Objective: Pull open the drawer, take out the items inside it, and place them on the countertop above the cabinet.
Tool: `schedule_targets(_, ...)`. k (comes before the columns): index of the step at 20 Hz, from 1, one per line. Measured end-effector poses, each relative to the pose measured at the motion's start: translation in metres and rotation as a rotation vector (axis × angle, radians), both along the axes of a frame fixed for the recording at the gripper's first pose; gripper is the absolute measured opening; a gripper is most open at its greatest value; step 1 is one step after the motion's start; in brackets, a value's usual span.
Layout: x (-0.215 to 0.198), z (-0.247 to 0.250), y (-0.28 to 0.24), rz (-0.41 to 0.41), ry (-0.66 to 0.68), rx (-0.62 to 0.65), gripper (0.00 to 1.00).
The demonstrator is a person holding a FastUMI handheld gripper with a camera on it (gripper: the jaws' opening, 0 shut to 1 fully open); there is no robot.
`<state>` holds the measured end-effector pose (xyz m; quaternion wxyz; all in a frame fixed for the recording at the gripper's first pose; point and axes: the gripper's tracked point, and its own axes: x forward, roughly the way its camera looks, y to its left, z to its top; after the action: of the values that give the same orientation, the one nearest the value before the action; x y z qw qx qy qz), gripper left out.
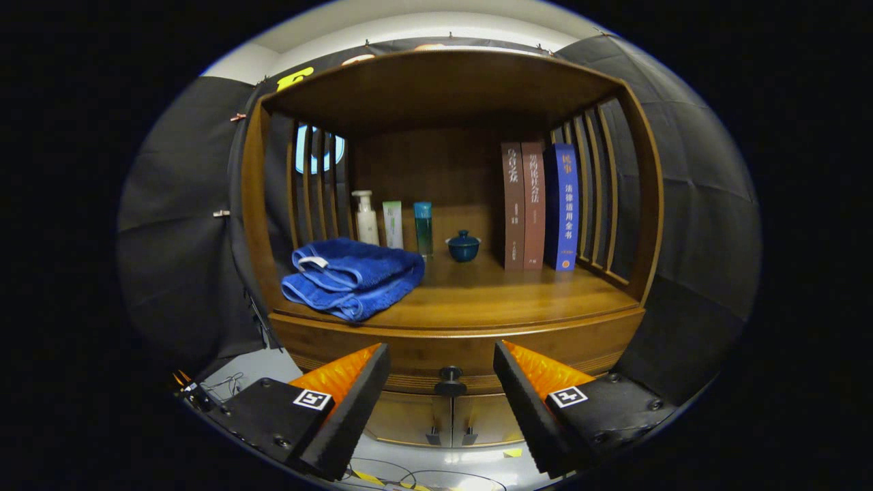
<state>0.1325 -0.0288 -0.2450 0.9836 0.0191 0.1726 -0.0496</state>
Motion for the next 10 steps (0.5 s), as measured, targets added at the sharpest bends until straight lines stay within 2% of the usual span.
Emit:
schedule_targets(6,0.019,-0.065,-0.013,-0.026,0.116,0.018,1.00)
schedule_targets(8,0.023,-0.079,-0.018,-0.041,0.144,0.031,0.95)
schedule_targets(10,0.024,-0.089,-0.018,-0.037,0.167,0.047,0.83)
